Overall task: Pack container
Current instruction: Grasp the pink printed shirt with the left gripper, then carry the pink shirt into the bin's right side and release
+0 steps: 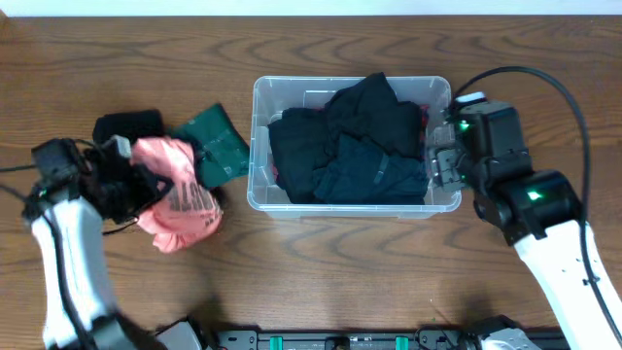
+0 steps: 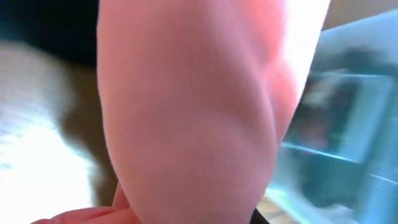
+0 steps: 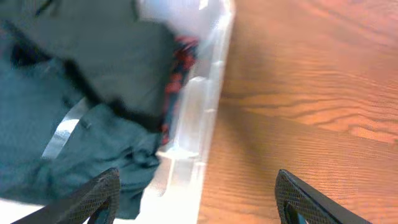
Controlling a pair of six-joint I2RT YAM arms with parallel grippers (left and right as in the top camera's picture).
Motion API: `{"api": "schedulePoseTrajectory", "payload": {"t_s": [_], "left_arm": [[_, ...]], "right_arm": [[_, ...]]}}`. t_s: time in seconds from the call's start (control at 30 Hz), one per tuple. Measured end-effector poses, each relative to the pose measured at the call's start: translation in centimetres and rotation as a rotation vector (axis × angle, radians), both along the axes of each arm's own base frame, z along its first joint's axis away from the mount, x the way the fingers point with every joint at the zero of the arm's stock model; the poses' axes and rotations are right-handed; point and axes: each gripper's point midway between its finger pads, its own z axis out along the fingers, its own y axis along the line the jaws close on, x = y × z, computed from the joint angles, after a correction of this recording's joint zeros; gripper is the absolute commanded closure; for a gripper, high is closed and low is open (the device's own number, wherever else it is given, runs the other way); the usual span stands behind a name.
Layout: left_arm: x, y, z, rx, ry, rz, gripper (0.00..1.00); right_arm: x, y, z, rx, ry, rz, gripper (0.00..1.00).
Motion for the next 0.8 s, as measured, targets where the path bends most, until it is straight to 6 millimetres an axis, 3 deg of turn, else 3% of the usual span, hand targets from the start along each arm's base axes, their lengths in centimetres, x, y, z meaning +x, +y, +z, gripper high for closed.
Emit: {"api": "schedulePoseTrajectory", "payload": {"t_s": [0.2, 0.33, 0.47, 0.6, 0.7, 0.8], "left_arm": [[1.3, -3.6, 11.7, 0.051, -0.38, -0.084, 0.94], [1.3, -9.1, 17.7, 0.028, -0.596, -0.207, 0.94], [1.3, -15.3, 20.0, -0.056, -0.673, -0.341, 0.94], [2.1, -22.4, 20.8, -0.138, -0.716, -0.464, 0.94], [2.9, -27.5, 20.7, -0.201, -0.737, -0.524, 0.94], [3.5, -32.5, 19.3, -0.258, -0.719, -0.557, 0.94]], "right_arm": [[-0.3, -3.9, 3.7, 0.027, -0.133, -0.137, 0.19], [-1.1, -6.2, 4.2, 0.021, -0.134, -0.21, 0.19], [-1.6, -7.2, 3.7, 0.014, -0.107, -0.245, 0.17], [-1.8, -8.1, 3.6, 0.017, -0.103, -0.282, 0.16], [-1.9, -8.6, 3.5, 0.016, -0.101, -0.299, 0.16], [-1.9, -8.7, 3.6, 0.016, -0.101, -0.305, 0.16]]}}
